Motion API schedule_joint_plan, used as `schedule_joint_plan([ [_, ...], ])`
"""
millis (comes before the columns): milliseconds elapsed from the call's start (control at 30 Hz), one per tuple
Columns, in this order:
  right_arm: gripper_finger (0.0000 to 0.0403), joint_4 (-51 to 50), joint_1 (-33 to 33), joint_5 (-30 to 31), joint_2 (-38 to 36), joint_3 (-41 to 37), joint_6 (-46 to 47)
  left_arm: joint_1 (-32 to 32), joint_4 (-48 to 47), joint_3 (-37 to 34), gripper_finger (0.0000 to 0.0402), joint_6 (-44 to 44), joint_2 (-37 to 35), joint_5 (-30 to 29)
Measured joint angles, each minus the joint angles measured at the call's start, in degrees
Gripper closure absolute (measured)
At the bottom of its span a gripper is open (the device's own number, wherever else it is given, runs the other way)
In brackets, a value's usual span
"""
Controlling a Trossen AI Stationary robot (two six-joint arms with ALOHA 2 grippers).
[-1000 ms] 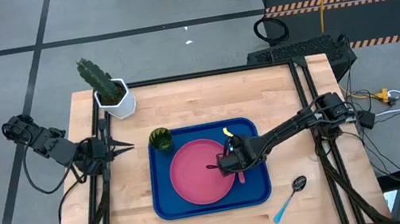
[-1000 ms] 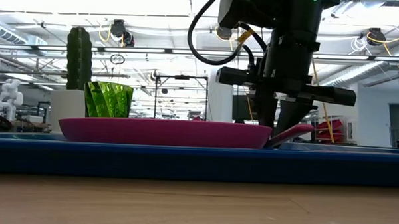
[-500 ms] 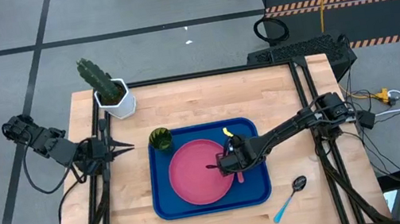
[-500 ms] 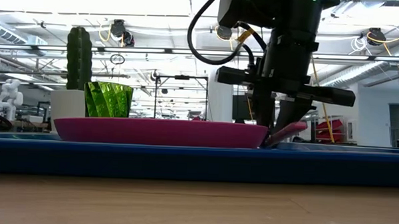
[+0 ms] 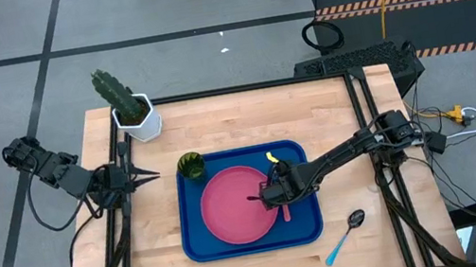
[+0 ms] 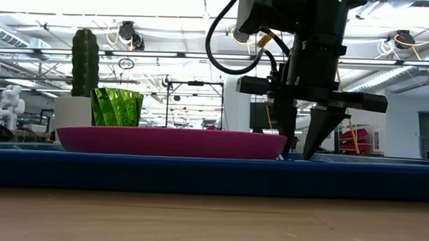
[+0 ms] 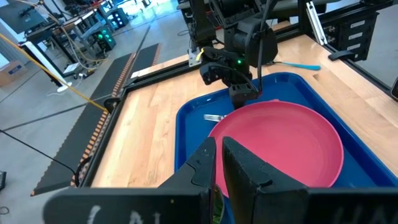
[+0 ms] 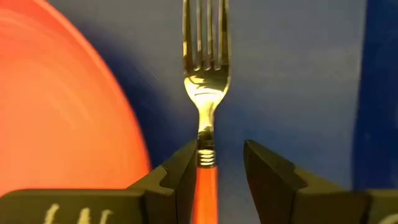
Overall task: Pick and place plate/cup/fork/spoon on tray
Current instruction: Put the blue spoon on the right side of the pink fork on the blue serving tray
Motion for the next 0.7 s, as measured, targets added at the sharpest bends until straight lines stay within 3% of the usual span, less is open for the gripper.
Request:
schedule_joint_plan([
  [500, 0.0277, -9.2, 2.8, -1.4, -8.4, 0.1, 0.8, 0.0, -1.9, 0.0, 0.0369, -0.3, 0.0, 0.0],
  [700, 0.0277, -7.1, 6.2, -1.6, -10.7, 0.1, -12.5, 0.0, -1.7, 0.0, 0.0369, -0.4, 0.0, 0.0],
])
